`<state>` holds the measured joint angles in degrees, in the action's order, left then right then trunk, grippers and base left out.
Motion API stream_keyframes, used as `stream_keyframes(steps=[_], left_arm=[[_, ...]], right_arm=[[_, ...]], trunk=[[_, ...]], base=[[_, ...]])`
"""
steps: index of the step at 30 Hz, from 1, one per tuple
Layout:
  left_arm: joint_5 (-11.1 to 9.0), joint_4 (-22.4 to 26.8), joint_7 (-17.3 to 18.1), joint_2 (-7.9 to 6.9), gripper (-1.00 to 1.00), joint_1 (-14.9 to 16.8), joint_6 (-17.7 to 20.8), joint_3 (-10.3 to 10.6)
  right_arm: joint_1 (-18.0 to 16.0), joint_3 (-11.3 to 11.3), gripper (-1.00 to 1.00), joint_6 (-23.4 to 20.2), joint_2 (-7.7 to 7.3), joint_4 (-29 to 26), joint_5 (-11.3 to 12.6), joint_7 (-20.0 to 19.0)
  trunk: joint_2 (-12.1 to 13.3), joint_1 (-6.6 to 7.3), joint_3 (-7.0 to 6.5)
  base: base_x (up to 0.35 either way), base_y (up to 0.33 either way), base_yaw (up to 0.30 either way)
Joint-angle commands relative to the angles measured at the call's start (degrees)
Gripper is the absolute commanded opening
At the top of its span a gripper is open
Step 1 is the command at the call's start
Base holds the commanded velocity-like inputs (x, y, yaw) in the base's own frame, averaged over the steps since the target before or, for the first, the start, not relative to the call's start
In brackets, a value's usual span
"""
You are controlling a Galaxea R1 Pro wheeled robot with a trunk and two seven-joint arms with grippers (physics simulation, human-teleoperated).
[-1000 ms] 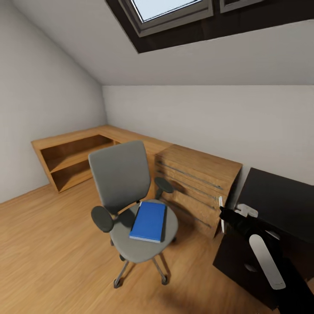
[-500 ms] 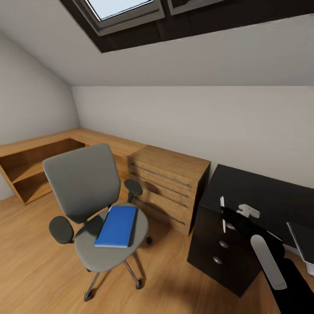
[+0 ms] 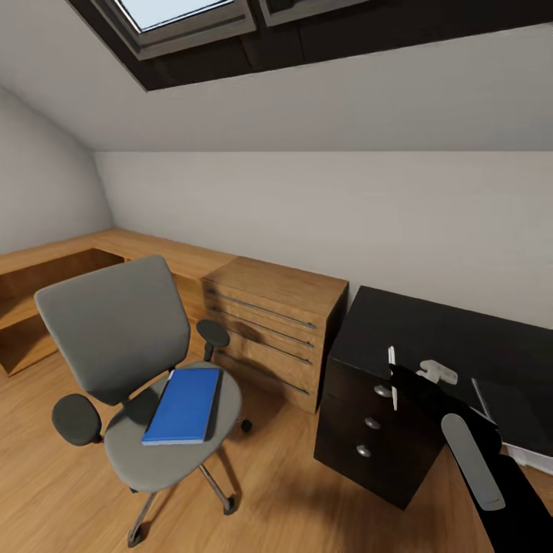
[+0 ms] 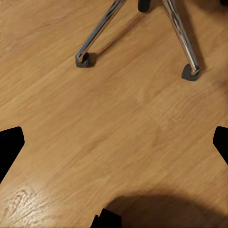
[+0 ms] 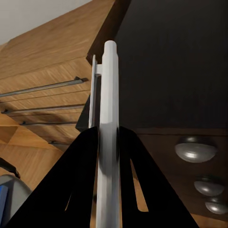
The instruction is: In the bedroom, organize the workspace by keeping the computer under the desk, ensuring the monitor is on the desk, placing the keyboard on the desk next to the monitor, placing the mouse on the desk next to the keyboard, moving the folder from the swivel chair onto the desk next to the mouse, stacking the notebook on top of the folder with the pen on top of the notebook, and positioning the swivel chair next to the desk.
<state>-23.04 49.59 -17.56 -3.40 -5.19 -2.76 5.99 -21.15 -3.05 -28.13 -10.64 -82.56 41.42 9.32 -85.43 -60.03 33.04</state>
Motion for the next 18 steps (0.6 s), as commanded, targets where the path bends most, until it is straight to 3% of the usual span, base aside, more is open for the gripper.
stream_keyframes(steps=[1, 5, 13, 18], left_arm=[[-0.6, 0.1, -0.4, -0.10, 1.00, 0.0, -0.3, 0.4], [-0.6, 0.1, -0.5, -0.11, 1.00, 0.0, -0.3, 0.4], [-0.6, 0.1, -0.5, -0.16, 1.00, 0.0, -0.3, 0.4], [-0.6, 0.1, -0.5, -0.21, 1.00, 0.0, -0.3, 0.3]], right_arm=[[0.0, 0.0, -1.00, -0.2, -0.01, -0.1, 0.7, 0.3], [0.0, 0.1, -1.00, -0.1, 0.00, 0.0, 0.7, 0.3], [0.0, 0.1, -1.00, 0.2, 0.00, 0.4, 0.7, 0.3], [0.0, 0.1, -1.00, 0.2, 0.00, 0.5, 0.6, 0.3]], trunk=[[0.0, 0.00, 0.05], [0.0, 0.00, 0.05], [0.0, 0.00, 0.05], [0.0, 0.00, 0.05]], base=[[0.000, -0.001, -0.017], [0.097, 0.000, -0.008], [0.284, 0.000, -0.001], [0.135, 0.000, 0.000]])
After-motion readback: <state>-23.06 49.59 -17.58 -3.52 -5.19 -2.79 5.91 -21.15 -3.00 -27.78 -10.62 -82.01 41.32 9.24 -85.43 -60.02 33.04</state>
